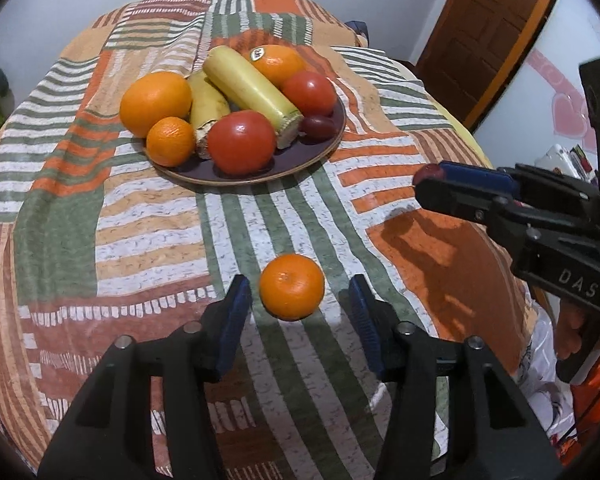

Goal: Organize fruits
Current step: 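Grasp a second mandarin with the left gripper while the right gripper grasps another plum, then place the mandarin and plum on the plate and open both grippers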

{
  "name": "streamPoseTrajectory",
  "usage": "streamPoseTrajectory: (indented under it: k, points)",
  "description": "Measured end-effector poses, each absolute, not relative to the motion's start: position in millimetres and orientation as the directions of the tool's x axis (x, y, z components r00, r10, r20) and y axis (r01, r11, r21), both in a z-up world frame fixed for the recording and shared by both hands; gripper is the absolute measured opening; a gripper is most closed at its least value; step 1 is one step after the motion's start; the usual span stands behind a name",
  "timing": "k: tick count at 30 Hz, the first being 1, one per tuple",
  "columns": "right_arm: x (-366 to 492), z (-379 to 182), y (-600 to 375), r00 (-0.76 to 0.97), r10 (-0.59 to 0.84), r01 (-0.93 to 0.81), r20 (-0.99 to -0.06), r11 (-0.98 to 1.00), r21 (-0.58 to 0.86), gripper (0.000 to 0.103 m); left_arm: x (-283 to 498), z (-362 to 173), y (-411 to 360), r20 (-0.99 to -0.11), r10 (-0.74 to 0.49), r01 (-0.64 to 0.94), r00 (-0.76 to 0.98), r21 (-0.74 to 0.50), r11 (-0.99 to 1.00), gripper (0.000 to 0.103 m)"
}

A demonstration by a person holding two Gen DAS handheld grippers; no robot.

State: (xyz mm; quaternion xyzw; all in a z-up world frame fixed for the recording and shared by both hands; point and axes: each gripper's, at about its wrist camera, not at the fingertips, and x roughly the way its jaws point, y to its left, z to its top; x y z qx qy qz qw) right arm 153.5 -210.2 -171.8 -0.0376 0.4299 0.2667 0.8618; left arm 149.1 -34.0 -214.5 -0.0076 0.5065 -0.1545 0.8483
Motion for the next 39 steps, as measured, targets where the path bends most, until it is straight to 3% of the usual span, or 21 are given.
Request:
streamPoseTrajectory:
  k: [5,28,39]
  points:
    - [154.3,-173.6,-207.1,0.482,0.434,-0.497,-0.761,0.851,0.17,0.026,150.9,-217.4,-32.5,-0.856,-0.255,0.249,0.449,-0.154,0.956,0.035]
    - [189.3,-171.3,-182.2,0.473,0.481,-0.546,-0.738,0.817,0.183,0.026,204.1,-164.8,0.4,-0.767,-0.255,0.199,0.589,-0.168,0.966,0.034]
    - [204.9,-181.4,-174.4,0.45,0.49,-0.547,-0.746,0.812,0.204,0.026,237.5,-171.3,2.5,-0.767,-0.237,0.187,0.596,-0.154,0.97,0.034]
